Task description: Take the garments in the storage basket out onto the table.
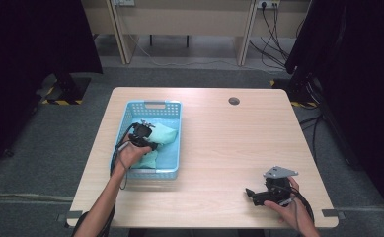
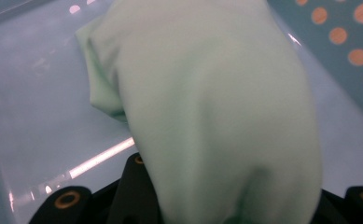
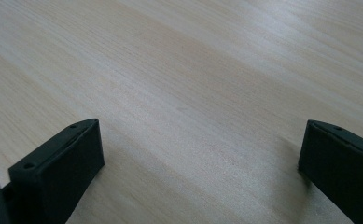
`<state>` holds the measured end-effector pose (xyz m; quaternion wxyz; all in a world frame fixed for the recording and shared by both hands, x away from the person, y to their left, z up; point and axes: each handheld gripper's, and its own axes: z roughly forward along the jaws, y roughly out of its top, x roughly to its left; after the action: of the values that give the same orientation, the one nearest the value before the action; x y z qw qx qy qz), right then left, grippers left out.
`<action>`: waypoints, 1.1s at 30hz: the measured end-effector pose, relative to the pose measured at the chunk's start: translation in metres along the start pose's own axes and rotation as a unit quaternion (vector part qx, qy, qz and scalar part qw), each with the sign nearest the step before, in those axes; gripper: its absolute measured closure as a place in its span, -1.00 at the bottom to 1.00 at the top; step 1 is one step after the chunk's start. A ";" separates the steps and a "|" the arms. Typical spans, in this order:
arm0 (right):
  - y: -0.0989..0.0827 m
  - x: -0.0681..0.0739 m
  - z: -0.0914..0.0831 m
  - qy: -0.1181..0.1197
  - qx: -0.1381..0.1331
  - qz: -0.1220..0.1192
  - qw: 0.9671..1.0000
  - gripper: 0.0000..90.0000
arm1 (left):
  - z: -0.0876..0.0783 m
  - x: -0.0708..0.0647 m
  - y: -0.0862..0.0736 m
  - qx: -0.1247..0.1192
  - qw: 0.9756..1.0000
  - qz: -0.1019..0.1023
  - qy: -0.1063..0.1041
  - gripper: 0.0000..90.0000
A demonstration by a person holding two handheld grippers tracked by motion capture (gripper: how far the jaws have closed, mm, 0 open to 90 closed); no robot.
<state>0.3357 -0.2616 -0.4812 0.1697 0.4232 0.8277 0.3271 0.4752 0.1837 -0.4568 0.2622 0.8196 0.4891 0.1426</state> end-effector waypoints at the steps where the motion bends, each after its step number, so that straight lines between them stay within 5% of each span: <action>1: 0.000 0.000 0.000 0.000 0.000 0.000 1.000 -0.99 | 0.000 0.001 0.000 -0.001 1.000 -0.004 -0.002 0.58; 5: 0.000 0.000 0.000 0.000 0.000 0.000 1.000 -0.99 | -0.004 0.004 0.001 -0.010 0.999 -0.018 -0.026 0.60; 19: 0.000 0.000 0.000 0.000 0.000 0.000 1.000 -0.99 | -0.034 0.004 0.011 -0.065 0.996 -0.027 -0.057 0.60; 33: 0.000 0.000 0.000 0.000 0.000 0.000 1.000 -0.99 | -0.051 0.002 0.017 -0.085 0.995 -0.024 -0.053 0.59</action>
<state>0.3357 -0.2615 -0.4812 0.1697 0.4234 0.8276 0.3272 0.4634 0.1934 -0.4050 0.3597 0.7890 0.4799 0.1335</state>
